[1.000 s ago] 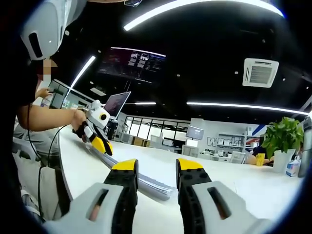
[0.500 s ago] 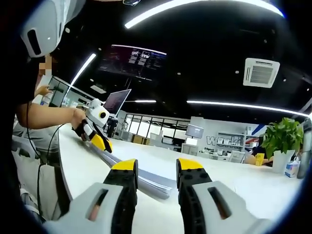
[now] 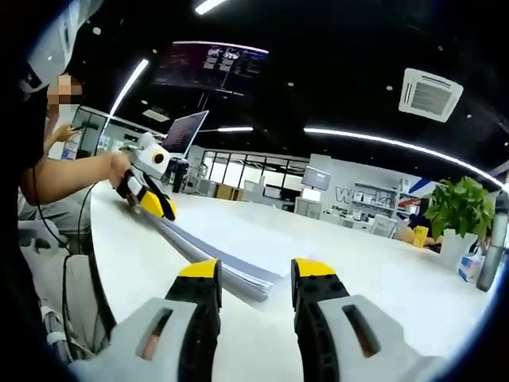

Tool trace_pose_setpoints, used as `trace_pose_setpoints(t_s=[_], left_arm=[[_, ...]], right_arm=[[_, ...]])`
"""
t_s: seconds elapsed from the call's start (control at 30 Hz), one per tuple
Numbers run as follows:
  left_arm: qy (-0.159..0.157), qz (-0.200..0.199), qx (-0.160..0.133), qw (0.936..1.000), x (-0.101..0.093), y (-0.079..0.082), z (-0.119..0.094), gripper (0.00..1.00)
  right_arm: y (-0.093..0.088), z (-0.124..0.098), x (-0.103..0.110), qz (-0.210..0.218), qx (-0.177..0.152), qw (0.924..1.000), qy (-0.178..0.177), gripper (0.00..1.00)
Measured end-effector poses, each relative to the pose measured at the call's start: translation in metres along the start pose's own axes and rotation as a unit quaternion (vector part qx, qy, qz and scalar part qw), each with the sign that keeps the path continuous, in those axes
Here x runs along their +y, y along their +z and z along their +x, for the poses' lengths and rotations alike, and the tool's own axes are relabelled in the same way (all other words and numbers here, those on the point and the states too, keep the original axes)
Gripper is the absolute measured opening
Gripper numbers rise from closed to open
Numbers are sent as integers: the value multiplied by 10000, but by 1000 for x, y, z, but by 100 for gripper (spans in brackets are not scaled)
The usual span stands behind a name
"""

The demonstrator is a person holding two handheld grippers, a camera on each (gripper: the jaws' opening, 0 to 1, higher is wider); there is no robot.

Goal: Grasp the top corner of one sheet in the document stack and pull a single sheet out from the document stack, separating that one sheet from the rest and lifting it clear until the single sheet is fully removed from the stack

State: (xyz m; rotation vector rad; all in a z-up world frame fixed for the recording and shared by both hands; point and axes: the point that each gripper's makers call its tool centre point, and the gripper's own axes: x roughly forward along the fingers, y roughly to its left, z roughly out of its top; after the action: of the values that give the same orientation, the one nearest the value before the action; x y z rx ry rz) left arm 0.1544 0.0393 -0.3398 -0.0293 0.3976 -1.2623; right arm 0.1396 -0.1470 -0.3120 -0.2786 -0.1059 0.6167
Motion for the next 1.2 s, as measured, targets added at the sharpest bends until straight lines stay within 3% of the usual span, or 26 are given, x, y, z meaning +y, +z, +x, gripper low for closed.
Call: trace_pose_setpoints(t_s=[0.2, 0.27, 0.3, 0.37, 0.6, 0.83, 0.93, 1.1, 1.2], left_arm=[[-31, 56, -34, 10000, -1, 0, -1, 16], [-41, 76, -36, 10000, -2, -1, -1, 16], [-45, 78, -35, 10000, -2, -1, 0, 16], [-46, 97, -37, 9999, -2, -1, 0, 16], [-23, 255, -38, 9997, -4, -1, 0, 16], [30, 407, -96, 9991, -4, -1, 0, 16], [8, 429, -97, 9990, -5, -1, 0, 15], [10, 527, -81, 9986, -6, -1, 0, 15], [13, 558, -83, 9984, -6, -1, -1, 15]], right_arm=[[10, 1, -12, -1241, 293, 9916, -192, 35], [12, 5, -10, -2038, 451, 9779, -142, 35], [13, 8, -6, -2546, 520, 9656, -60, 35], [13, 12, 1, -3102, 613, 9487, 94, 35], [4, 21, 2, -3429, 865, 9349, 306, 40], [8, 24, -1, -3387, 933, 9355, 376, 38], [5, 28, -1, -3551, 1027, 9282, 416, 38], [4, 36, 2, -3627, 1065, 9247, 461, 38], [3, 44, 7, -3841, 1102, 9153, 510, 38]])
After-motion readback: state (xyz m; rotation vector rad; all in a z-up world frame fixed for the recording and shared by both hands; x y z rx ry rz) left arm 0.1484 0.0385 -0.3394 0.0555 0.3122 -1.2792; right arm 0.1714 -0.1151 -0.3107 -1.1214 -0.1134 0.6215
